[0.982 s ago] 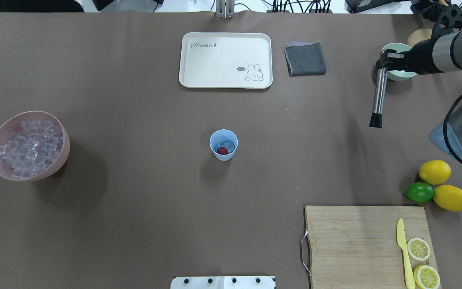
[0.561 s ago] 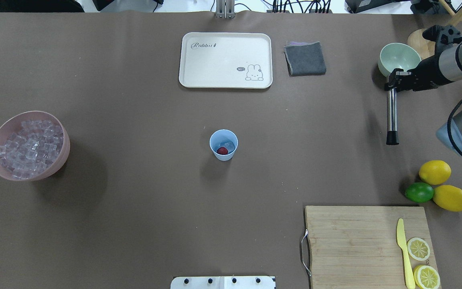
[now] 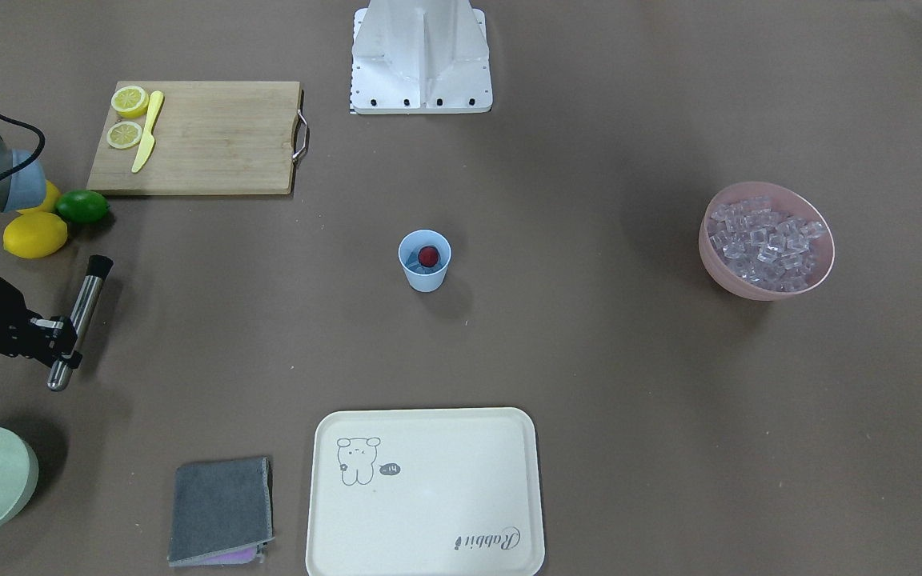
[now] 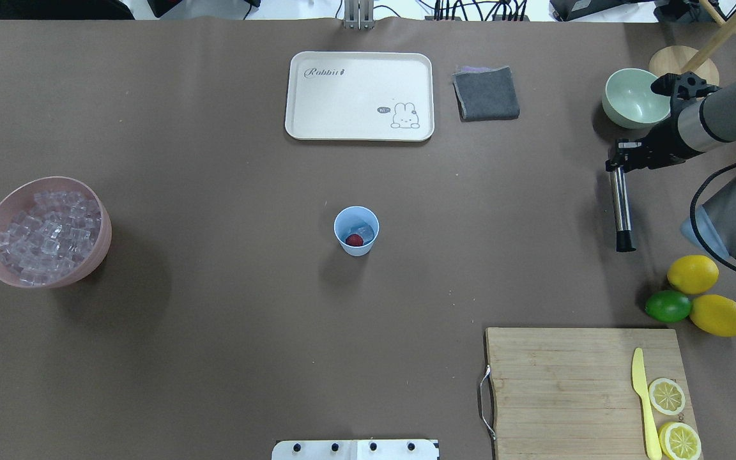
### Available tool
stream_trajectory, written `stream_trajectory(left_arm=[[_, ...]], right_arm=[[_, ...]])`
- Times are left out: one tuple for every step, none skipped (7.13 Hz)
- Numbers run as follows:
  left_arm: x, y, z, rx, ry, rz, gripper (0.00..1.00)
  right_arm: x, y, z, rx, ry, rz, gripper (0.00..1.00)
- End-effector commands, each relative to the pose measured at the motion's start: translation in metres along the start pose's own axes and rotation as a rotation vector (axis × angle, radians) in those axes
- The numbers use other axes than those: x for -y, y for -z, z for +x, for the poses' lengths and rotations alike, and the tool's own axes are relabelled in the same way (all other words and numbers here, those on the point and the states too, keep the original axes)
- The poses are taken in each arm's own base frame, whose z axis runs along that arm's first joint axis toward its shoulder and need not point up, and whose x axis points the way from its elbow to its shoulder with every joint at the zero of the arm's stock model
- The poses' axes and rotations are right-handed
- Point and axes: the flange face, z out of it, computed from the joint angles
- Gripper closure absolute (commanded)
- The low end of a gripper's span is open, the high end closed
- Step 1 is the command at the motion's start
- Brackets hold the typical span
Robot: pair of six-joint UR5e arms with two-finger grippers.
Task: Mash ice and strawberries in cup
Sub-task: 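Lower the steel rod upright onto the table beside the lemons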
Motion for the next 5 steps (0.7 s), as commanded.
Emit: stream_trajectory(left_arm=[[0.0032, 0.0016, 0.0009, 0.005, -0.004, 0.003, 0.03], [0.0039, 0.0027, 0.0018, 0.006, -0.006, 0.005, 0.03], [0.0036, 0.0022, 0.0014, 0.006, -0.005, 0.004, 0.03], [0.0036, 0.0022, 0.0014, 0.006, -0.005, 0.004, 0.03], [0.0027, 0.0017, 0.0012, 0.005, -0.004, 0.003, 0.03]], right_arm=[[-0.0031, -0.0159, -0.01, -0.003, 0.013, -0.024, 1.0], [-0.0042, -0.0161, -0.0096, 0.002, 0.014, -0.03, 1.0], [-0.0042, -0.0161, -0.0096, 0.002, 0.037, -0.03, 0.21], [-0.005, -0.0152, -0.0084, 0.006, 0.043, -0.032, 0.01], [-0.0038, -0.0121, -0.0097, 0.009, 0.044, -0.027, 0.01]])
